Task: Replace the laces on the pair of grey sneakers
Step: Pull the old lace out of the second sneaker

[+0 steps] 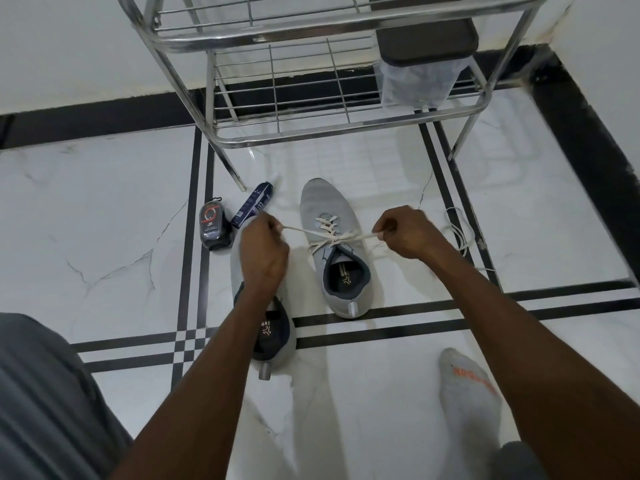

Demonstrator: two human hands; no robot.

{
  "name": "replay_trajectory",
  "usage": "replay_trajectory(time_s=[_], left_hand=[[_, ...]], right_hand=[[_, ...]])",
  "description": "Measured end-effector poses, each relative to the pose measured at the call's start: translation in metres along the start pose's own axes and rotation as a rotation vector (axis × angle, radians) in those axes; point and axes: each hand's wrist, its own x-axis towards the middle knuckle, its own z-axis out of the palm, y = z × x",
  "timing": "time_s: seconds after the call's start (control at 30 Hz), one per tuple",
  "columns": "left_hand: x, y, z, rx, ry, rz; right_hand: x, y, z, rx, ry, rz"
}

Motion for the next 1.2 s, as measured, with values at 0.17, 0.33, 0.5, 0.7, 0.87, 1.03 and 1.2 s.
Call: replay_trajectory(time_s=[0.17,0.33,0.5,0.7,0.87,1.03,1.2], left_hand=[[0.011,-0.025,-0.035,0.146,0.321,-0.398],[0.009,-0.031,-0.033,0.282,0.311,-0.391],[-0.023,0.007,0.008,0.084,0.006,0.148],[-0.046,0.018,0.040,0.042,-0.196,0.177],[-0.046,0.020,0.050,0.092,-0.139,0.163],[-0.040,0.009,0.049,0.087,-0.151,0.200],[-0.036,0.001,0.041,-0.112,-0.155,0.034]], right_hand=[[0.001,0.025,-0.017,0.177,0.485,0.195],[0.007,0.038,-0.026,0.122,0.465,0.188],[-0.004,-0.011,-0.007,-0.018,0.084,-0.090],[-0.016,-0.042,0.021,-0.124,-0.301,0.038],[-0.024,-0.039,0.046,-0.180,0.020,-0.110],[-0.019,-0.024,0.058,-0.177,0.052,-0.213],[-0.021,-0.010,0.054,0.381,-0.015,0.047]])
